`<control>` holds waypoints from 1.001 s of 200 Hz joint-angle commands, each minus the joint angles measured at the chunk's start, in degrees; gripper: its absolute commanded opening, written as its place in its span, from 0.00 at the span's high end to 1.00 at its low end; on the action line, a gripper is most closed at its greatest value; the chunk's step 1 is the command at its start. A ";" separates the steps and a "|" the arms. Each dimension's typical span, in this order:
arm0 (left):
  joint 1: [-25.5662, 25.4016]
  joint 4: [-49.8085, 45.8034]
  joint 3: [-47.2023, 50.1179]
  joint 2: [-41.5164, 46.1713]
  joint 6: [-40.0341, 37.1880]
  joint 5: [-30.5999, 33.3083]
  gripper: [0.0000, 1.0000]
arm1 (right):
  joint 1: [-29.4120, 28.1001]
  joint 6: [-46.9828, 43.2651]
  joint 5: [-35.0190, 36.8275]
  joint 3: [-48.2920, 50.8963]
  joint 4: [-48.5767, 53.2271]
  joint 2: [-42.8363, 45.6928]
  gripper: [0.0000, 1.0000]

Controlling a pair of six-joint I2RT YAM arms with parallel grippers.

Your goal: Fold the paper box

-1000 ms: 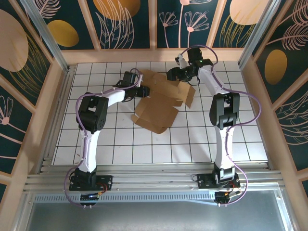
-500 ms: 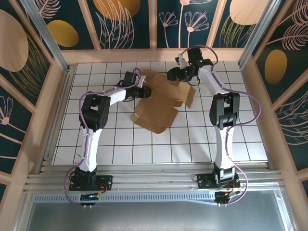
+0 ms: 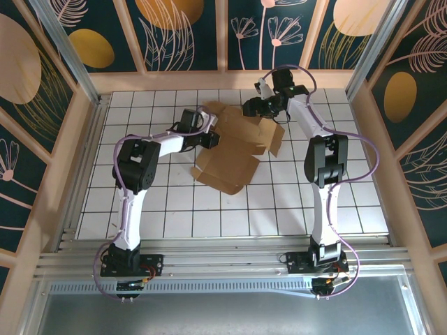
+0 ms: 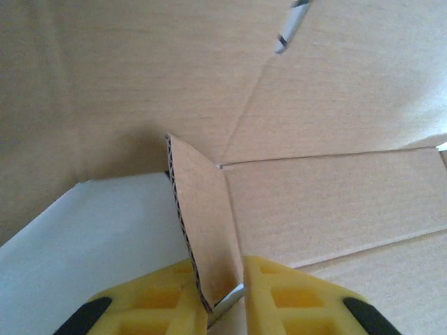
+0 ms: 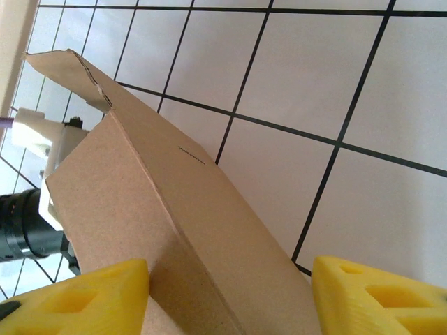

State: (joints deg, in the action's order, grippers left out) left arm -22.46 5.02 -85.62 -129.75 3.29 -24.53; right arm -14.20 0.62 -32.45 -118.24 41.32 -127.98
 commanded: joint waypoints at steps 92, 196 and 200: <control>-6.69 -5.01 -4.50 -0.40 -12.08 15.37 0.84 | -1.09 0.44 2.55 1.39 1.31 2.04 0.37; -7.25 -1.24 -0.13 3.89 -12.94 19.76 0.67 | -1.46 -0.07 4.56 1.59 1.75 2.63 0.37; -7.25 -1.26 0.11 4.24 -12.92 19.51 0.65 | -1.51 -0.14 4.85 1.59 1.79 2.64 0.37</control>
State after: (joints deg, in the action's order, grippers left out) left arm -29.39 2.81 -86.63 -129.12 -9.69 -4.86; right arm -14.90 0.80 -30.00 -118.21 41.30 -127.46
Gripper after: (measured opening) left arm 0.294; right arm 0.631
